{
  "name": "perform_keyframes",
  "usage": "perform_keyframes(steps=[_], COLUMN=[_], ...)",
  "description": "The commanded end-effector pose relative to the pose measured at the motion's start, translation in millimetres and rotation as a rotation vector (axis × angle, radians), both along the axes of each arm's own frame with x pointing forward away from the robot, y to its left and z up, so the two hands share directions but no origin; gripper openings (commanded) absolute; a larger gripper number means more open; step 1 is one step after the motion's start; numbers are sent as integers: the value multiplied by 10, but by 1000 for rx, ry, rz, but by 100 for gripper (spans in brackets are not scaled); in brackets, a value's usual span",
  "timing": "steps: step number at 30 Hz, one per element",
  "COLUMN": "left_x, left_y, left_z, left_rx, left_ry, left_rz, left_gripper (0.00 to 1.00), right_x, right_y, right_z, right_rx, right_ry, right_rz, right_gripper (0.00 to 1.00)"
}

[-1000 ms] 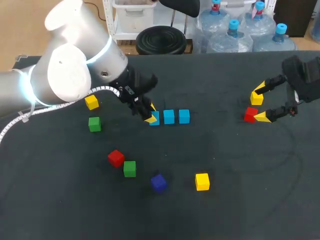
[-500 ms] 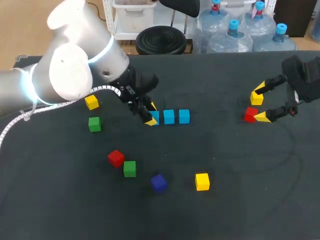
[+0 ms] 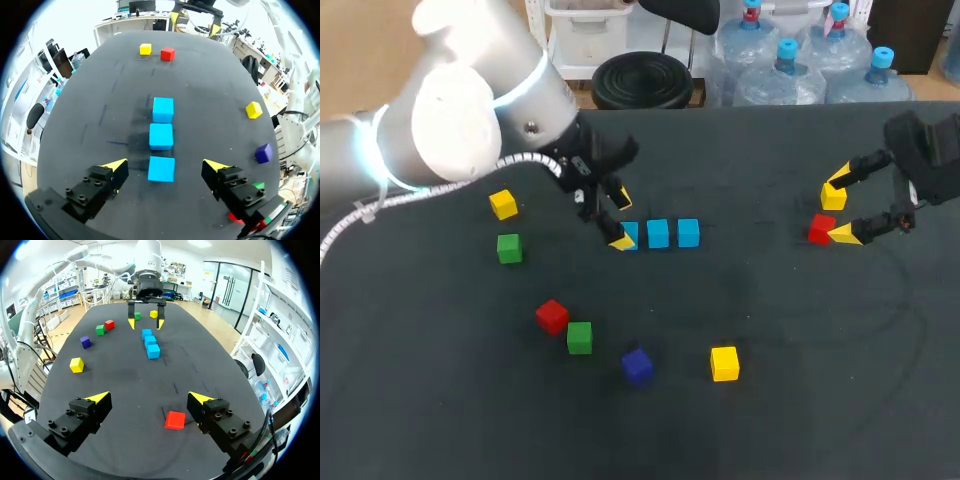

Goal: Place the blue cubes, place green cubes on the blue cubes, place the yellow cubes on the green cubes, then place the red cubes on the yellow cubes, and place purple cube on the red cubes.

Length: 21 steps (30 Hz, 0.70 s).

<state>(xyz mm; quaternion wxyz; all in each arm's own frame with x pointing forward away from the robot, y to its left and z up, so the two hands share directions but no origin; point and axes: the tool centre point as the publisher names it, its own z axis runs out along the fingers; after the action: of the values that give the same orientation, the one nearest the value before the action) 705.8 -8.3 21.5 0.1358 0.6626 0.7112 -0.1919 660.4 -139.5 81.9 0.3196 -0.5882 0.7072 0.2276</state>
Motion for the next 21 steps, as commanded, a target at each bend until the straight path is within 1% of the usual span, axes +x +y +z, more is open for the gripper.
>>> perform_keyframes(steps=[1,3,6,8,14,18,21], left_x=[-36,-51,-82,-98,-111,-143,-187], left_y=[71,125,224,279,429,538,622], left_z=[217,308,431,494,664,747,757], left_rx=[25,18,11,27,43,46,60], left_ry=[24,44,52,58,64,54,47], left_rz=[18,40,65,84,117,128,124], left_gripper=[100,100,100,100,100,100,100], right_x=[-2,-2,-2,-2,-2,-2,-2], right_y=[0,0,0,0,0,0,0], right_z=[2,2,2,2,2,2,2], right_rx=[0,0,0,0,0,0,0], right_ry=[0,0,0,0,0,0,0], right_rz=[0,0,0,0,0,0,0], right_gripper=[100,100,100,100,100,100,100])
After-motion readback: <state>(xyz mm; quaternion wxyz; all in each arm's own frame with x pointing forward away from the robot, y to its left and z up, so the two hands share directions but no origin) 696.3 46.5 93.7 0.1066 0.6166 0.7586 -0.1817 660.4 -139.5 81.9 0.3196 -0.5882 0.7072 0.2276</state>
